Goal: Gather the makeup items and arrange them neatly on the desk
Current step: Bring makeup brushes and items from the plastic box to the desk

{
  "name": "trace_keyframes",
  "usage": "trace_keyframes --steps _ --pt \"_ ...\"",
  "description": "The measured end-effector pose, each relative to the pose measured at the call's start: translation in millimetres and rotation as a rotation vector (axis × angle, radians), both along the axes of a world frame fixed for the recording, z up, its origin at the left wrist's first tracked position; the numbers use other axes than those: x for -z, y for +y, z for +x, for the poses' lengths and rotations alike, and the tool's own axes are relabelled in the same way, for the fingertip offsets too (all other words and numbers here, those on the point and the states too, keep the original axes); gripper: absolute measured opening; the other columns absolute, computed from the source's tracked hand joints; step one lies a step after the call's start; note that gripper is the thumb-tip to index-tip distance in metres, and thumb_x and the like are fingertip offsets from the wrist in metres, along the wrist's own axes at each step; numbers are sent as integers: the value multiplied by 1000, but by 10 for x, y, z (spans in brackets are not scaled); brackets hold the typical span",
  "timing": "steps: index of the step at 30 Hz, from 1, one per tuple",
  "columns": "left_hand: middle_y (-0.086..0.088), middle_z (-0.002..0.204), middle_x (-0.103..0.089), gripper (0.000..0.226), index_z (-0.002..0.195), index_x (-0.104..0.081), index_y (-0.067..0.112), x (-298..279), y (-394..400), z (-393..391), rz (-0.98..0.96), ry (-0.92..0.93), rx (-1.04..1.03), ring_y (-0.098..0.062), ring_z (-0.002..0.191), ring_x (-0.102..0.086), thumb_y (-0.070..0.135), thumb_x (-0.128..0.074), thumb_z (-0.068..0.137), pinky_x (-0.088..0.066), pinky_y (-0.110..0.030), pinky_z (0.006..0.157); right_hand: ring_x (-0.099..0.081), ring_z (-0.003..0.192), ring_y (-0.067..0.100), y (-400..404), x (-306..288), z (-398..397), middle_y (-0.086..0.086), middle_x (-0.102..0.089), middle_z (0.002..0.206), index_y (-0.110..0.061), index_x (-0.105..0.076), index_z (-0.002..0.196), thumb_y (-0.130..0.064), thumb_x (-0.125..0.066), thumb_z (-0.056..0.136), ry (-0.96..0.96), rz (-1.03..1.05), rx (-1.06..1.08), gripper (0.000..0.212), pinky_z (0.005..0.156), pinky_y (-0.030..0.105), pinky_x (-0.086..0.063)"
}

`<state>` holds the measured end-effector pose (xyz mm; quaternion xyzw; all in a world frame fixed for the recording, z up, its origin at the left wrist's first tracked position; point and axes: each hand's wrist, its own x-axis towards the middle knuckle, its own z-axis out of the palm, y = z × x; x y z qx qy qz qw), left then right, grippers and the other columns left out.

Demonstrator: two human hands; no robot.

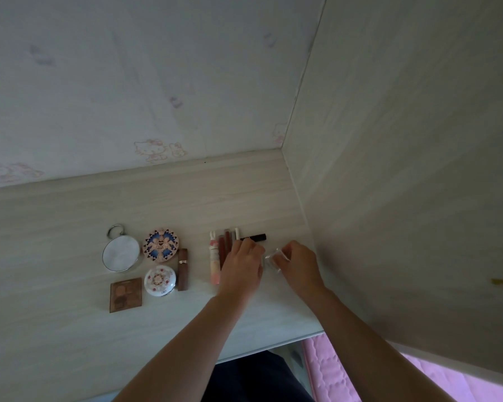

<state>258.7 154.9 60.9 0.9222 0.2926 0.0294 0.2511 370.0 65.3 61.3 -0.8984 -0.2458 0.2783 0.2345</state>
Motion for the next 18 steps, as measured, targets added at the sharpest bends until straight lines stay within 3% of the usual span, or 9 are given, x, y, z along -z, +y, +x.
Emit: trace_keyframes --steps 5,11,18 --pt "-4 112 -59 23 109 -66 13 70 -13 -106 64 47 34 -24 106 -52 13 -60 87 -45 -32 88 -56 90 27 88 8 -37 12 -55 103 -5 -56 97 -28 -58 92 -78 -49 16 24 72 31 -42" --pt "-1 112 -56 23 111 -63 16 21 27 -88 91 71 33 -22 107 -49 14 -56 89 -44 -33 89 -57 99 30 143 -6 -19 14 -56 109 -5 -53 105 -31 -54 94 -128 -137 -39 28 73 30 -40" --pt "-4 102 -62 29 101 -68 12 -92 32 -219 73 58 37 -25 100 -55 7 -70 72 -47 -34 88 -57 99 28 36 -114 -7 11 -53 111 -8 -52 108 -40 -47 97 -147 -185 -95 34 72 31 -43"
